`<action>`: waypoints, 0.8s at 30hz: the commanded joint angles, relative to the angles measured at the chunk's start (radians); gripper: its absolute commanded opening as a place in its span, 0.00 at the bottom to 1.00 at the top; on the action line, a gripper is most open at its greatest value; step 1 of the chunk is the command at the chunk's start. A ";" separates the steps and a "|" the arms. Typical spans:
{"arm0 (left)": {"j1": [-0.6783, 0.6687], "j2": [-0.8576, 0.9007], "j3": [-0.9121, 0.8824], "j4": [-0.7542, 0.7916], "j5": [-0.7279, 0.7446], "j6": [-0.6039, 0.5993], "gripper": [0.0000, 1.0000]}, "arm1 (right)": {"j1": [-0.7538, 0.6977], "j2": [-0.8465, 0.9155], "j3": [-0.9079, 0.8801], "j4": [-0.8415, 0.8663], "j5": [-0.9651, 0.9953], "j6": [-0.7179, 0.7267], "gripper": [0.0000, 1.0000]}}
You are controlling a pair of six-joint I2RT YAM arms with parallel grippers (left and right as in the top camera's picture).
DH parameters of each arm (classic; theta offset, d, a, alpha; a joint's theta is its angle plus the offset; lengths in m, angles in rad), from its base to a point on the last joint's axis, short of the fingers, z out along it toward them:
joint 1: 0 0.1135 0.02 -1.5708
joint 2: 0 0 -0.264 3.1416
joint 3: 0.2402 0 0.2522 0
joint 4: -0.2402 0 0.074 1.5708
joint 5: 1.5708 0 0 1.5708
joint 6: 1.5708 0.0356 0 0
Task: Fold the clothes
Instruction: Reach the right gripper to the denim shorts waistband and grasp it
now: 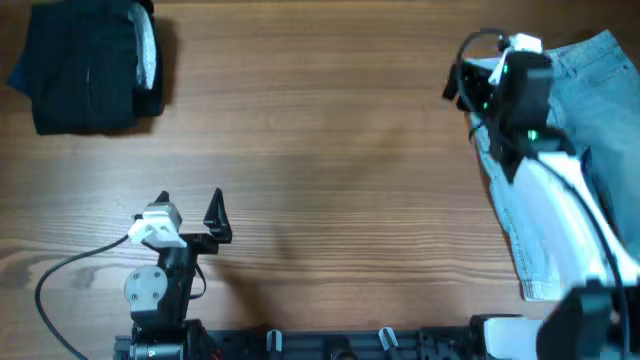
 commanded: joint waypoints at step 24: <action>-0.001 -0.007 -0.004 -0.004 0.018 -0.008 1.00 | -0.099 0.663 0.243 0.101 0.069 -0.158 0.04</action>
